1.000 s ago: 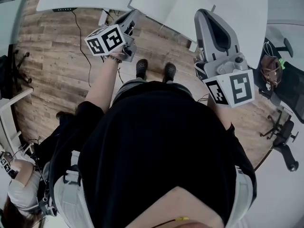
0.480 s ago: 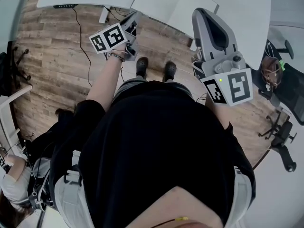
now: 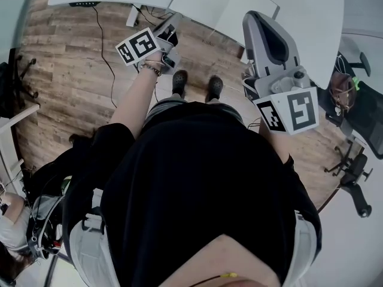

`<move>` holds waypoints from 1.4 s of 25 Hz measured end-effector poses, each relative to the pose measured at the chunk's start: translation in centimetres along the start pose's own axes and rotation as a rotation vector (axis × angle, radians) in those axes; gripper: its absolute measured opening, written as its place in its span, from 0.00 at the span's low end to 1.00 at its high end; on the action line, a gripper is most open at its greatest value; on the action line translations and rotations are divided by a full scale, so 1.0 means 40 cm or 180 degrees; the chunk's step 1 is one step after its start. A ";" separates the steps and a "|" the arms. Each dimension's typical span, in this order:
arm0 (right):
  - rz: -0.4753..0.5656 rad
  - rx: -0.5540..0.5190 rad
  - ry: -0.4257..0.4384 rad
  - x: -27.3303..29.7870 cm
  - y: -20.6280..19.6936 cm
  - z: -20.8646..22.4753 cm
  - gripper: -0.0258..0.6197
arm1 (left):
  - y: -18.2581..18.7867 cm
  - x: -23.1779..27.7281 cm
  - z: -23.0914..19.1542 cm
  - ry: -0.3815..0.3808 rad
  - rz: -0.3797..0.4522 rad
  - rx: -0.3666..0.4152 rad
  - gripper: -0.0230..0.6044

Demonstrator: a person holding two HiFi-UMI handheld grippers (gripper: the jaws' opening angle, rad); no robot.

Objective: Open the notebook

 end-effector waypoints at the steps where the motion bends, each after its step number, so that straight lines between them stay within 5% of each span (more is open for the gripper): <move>1: 0.0006 -0.0005 0.0002 -0.001 0.000 -0.003 0.05 | -0.003 -0.001 -0.003 -0.0036 0.0026 -0.0056 0.07; 7: 0.0033 -0.0012 -0.0018 -0.006 0.006 -0.002 0.05 | -0.013 -0.008 -0.017 -0.0263 0.0147 -0.0235 0.09; 17: 0.0053 0.0015 -0.0009 -0.010 0.003 0.024 0.05 | -0.046 -0.039 -0.029 -0.0088 0.0089 -0.0121 0.14; 23: 0.0065 0.0043 -0.0001 -0.008 -0.004 0.035 0.05 | -0.015 -0.086 0.050 0.0184 0.0177 0.0497 0.17; 35: 0.0143 0.0045 -0.0057 -0.049 0.011 0.072 0.05 | 0.073 -0.067 0.282 0.0221 0.0454 0.1374 0.17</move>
Point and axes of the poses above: the fingertips, and each gripper's own axes: x forward along the fingers, z to its right, y out of its top, the point moved 7 cm from there along -x, backward along the fingers, and after that the axes turned 12 degrees about -z, right-handed, at the moved point
